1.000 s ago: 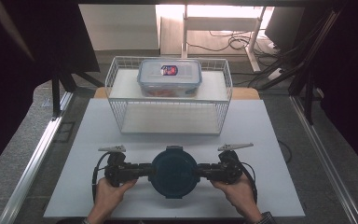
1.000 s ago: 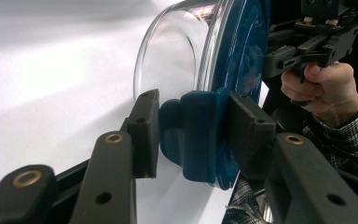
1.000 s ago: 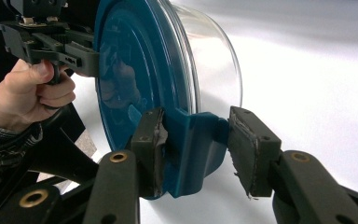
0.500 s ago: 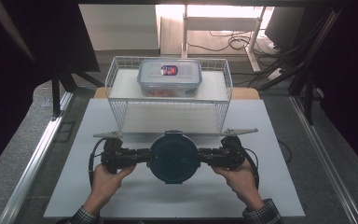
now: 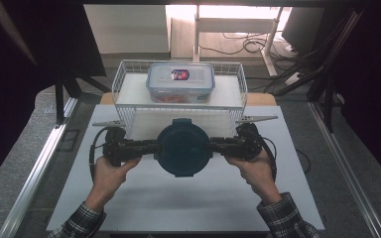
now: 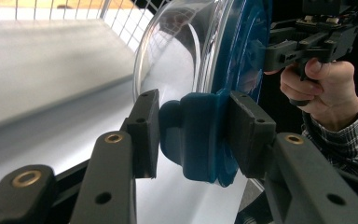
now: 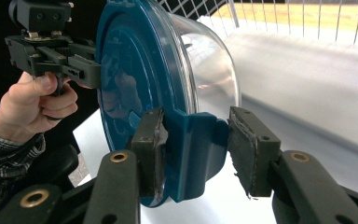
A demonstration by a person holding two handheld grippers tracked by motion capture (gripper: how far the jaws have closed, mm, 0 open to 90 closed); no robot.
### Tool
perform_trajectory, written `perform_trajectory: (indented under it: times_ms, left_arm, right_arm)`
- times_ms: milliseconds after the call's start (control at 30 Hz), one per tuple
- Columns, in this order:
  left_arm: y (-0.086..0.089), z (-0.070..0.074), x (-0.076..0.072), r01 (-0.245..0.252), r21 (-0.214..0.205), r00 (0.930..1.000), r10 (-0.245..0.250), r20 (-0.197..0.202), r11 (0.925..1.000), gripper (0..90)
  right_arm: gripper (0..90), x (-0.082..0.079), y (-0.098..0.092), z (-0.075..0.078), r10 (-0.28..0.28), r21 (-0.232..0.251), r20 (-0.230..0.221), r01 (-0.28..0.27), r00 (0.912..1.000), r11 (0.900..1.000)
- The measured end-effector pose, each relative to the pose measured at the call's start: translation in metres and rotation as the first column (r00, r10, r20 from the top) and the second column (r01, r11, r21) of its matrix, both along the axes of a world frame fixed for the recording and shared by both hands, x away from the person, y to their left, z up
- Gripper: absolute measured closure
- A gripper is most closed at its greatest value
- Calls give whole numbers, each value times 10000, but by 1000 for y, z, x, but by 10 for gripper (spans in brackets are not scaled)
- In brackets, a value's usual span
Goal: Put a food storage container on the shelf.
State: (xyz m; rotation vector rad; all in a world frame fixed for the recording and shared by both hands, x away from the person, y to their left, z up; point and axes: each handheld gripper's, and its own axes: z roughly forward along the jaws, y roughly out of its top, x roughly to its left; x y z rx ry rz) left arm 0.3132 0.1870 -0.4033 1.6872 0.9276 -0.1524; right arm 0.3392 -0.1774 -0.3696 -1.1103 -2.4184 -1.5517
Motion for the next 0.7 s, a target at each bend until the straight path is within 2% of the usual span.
perform_trajectory:
  times_ms: [33,67,100,133,167,200,233,400,433,500,567,600,633,700]
  left_arm:
    - [1,8,4,-8,-17,10000,8,68,10000,573]
    - [1,8,4,-8,-17,10000,8,68,10000,573]
    - [2,17,8,-19,12,9999,18,134,10000,573]
    - [2,17,8,-19,12,9999,18,134,10000,573]
    - [3,27,13,-16,42,9998,15,202,10000,573]
    - [3,27,13,-16,42,9998,15,202,10000,573]
    - [4,36,18,-19,56,9997,17,253,10000,573]
    - [6,61,32,21,70,9989,-24,470,10000,573]
    - [6,61,32,21,70,9989,-24,470,10000,573]
    - [6,77,38,55,72,9979,-60,643,10000,574]
    - [7,83,41,81,67,9976,-85,692,9999,574]
    - [8,93,47,126,69,9970,-131,763,9999,574]
    - [8,93,47,126,69,9970,-131,763,9999,574]
    - [9,106,56,141,51,9968,-144,784,9999,575]
  right_arm:
    - [570,4,1,8,-16,47,100,16,9999,10000]
    - [570,4,1,8,-16,47,100,16,9999,10000]
    - [570,8,2,16,-35,88,175,34,9998,10000]
    - [570,8,2,16,-35,88,175,34,9998,10000]
    - [571,11,3,24,-79,182,205,75,9998,9998]
    - [571,14,3,28,-99,224,238,94,9997,9997]
    - [571,16,3,32,-124,264,301,116,9995,9996]
    - [572,26,4,54,-251,421,517,230,9983,9989]
    - [573,28,4,59,-267,463,591,240,9979,9986]
    - [575,32,4,70,-301,590,675,261,9973,9979]
    - [576,34,4,75,-321,634,711,276,9970,9976]
    - [577,38,4,85,-374,738,776,316,9963,9968]
    - [577,38,4,85,-374,738,776,316,9963,9968]
    - [577,44,5,97,-461,825,852,391,9953,9958]
